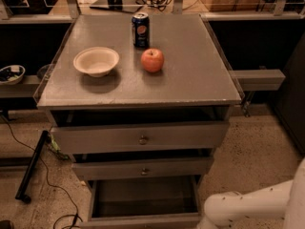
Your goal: Close bottom drawer
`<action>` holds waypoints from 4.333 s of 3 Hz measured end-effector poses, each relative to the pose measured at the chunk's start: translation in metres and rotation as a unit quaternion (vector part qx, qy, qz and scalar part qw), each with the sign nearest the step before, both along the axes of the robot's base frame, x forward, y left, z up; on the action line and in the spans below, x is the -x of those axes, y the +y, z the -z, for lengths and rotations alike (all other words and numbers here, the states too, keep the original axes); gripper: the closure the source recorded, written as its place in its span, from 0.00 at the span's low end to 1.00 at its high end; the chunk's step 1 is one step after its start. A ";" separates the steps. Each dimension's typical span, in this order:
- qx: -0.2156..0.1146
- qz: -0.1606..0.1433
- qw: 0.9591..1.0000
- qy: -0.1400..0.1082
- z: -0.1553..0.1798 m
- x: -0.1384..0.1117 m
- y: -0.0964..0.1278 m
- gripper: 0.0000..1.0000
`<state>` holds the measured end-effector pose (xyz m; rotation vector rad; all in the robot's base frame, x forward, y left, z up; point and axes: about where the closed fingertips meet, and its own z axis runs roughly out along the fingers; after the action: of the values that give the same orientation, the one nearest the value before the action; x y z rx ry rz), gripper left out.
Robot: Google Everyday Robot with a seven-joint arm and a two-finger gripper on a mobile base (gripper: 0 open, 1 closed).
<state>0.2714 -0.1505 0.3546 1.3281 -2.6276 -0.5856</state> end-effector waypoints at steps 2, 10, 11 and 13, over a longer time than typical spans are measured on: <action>-0.010 0.016 0.999 0.029 0.061 0.012 0.008 1.00; -0.088 0.165 0.980 0.064 0.199 -0.049 0.009 1.00; -0.108 0.183 0.976 0.044 0.202 -0.074 0.017 1.00; -0.137 0.202 0.970 0.007 0.194 -0.111 0.027 1.00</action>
Offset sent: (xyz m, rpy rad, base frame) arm -0.0265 0.0145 -0.0977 0.0270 0.1133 -0.0421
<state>0.3824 -0.1239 0.1603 0.8288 -2.9041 -1.0395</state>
